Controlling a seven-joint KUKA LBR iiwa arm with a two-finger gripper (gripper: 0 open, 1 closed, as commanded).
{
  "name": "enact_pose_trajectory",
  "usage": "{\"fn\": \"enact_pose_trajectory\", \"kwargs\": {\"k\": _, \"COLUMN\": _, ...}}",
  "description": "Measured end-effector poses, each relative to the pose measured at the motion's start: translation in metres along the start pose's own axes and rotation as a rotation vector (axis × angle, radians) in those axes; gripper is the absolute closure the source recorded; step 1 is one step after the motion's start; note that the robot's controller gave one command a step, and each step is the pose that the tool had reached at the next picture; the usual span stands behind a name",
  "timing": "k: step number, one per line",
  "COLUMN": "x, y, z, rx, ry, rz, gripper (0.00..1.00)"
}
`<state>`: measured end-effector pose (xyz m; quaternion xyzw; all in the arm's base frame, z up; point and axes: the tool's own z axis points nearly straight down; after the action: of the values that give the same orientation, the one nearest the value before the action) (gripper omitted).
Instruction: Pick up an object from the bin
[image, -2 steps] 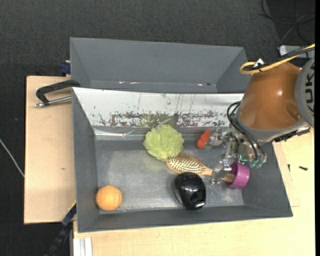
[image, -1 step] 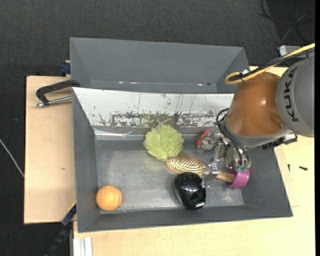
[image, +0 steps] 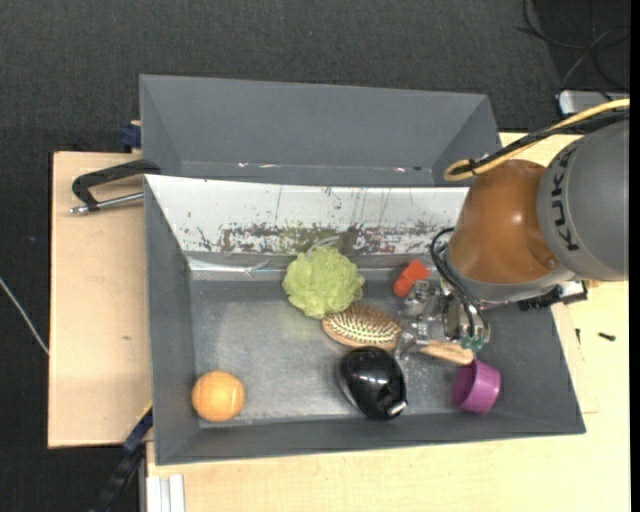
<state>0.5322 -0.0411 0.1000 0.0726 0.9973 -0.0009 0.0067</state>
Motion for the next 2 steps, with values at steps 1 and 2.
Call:
{"fn": "enact_pose_trajectory", "kwargs": {"k": 1, "x": 0.0, "y": 0.0, "z": 0.0, "rx": 0.0, "ry": 0.0, "rz": 0.0, "gripper": 1.0}}
{"fn": "enact_pose_trajectory", "kwargs": {"k": 2, "x": -0.003, "y": 0.003, "z": -0.041, "rx": -0.001, "ry": 0.012, "rz": 0.011, "gripper": 1.0}}
